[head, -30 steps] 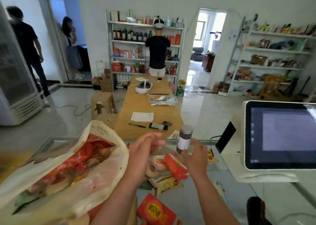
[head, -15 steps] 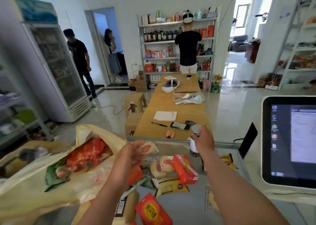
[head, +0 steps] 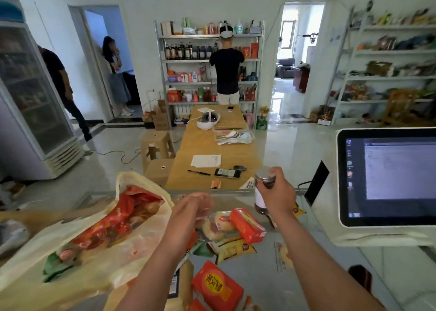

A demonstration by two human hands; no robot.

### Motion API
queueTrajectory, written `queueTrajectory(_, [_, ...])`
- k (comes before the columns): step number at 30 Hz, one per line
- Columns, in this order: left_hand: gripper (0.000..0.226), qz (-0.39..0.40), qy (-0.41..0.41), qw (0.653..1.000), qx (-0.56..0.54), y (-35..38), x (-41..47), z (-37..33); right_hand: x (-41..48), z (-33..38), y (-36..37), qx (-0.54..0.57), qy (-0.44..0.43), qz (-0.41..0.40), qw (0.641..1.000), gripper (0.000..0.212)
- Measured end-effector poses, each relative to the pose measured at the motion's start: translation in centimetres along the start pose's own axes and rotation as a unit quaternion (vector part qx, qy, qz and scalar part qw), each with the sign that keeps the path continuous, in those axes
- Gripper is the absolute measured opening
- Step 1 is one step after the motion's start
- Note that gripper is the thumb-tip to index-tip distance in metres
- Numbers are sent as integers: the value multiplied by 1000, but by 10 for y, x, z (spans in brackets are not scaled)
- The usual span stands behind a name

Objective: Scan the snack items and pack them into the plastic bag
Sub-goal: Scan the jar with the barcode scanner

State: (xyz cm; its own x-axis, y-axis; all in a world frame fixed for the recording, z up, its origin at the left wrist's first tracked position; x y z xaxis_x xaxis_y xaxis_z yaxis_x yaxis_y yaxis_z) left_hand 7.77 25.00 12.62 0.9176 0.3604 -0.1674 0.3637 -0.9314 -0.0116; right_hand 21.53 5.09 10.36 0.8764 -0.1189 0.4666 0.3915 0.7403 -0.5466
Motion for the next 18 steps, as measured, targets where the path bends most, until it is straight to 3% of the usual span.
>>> queueTrajectory(4, [17,62,53,994,74,5,2,-5,-27,55,-62,114,-15,-55,992,32])
queueTrajectory(6, [32,148,52,979,128,15,0,-7,-38,77,-84,254,19,-48,966,27])
queueTrajectory(8, [46,278,-12,958,62,31,-10,-5,-51,91,-87,360,63,-24,930,24])
queueTrajectory(10, [50,351,-104,926,-95,49,-25,1,-70,95,-74,351,95,13,932,24])
queueTrajectory(12, [50,338,-133,913,-188,67,-35,9,-89,91,-64,307,115,25,944,28])
queueTrajectory(15, [20,306,-95,926,-201,83,-42,19,-111,75,-74,313,170,-25,934,25])
queueTrajectory(18, [28,295,-93,929,-202,91,-38,21,-134,58,-81,320,200,5,926,29])
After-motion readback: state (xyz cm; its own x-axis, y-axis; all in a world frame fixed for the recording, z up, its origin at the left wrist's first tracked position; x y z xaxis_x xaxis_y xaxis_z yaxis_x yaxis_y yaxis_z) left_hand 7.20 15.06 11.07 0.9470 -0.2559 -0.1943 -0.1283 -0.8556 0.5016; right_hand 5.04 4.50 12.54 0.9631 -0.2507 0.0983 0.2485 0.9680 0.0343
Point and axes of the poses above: each hand's wrist, its own x-axis towards the middle knuckle, its own y-axis out of the palm, z = x × y, the point moved 4 cm from there along x, towards the middle knuckle, and after that the axes turned 5 degrees about -y, right-handed, at the moved point
